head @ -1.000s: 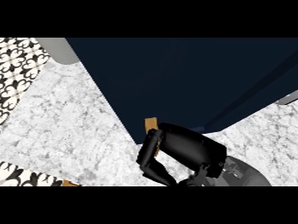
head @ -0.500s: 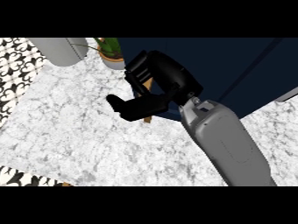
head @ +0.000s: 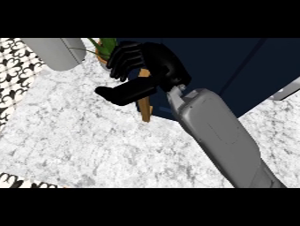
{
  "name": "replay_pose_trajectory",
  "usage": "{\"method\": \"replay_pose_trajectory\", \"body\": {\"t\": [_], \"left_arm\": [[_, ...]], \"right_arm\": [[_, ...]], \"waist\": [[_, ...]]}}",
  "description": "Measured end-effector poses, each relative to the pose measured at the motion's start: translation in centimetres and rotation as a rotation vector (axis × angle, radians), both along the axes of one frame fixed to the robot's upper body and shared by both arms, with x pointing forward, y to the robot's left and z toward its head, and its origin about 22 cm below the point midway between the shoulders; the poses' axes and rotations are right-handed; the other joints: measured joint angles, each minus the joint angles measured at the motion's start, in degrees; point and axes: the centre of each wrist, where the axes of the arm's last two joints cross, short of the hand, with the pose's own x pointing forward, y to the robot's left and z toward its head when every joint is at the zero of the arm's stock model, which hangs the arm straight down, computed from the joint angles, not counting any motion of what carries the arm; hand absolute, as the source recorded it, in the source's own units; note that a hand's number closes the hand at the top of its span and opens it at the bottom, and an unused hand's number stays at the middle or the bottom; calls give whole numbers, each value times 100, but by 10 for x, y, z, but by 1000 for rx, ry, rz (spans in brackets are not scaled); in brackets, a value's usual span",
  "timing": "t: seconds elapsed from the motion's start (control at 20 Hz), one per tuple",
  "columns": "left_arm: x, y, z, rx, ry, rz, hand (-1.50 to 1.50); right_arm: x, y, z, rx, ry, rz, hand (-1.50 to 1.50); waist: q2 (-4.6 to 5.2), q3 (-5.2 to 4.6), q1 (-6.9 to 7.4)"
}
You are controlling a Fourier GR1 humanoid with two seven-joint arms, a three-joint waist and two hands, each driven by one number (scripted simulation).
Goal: Pick up the bottled water, place it into the cabinet and close the cabinet
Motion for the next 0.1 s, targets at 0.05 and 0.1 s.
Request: {"method": "replay_pose_trajectory", "body": {"t": [0.05,0.1], "left_arm": [[-1,1,0,1,-1,-1,-150],[-2,2,-1,0,-1,0,-150]], "right_arm": [[1,1,-1,10,6,-5,-150],[1,2,-1,17,18,-9,-150]], "waist": [[-14,5,0],[-24,9,-13]]}}
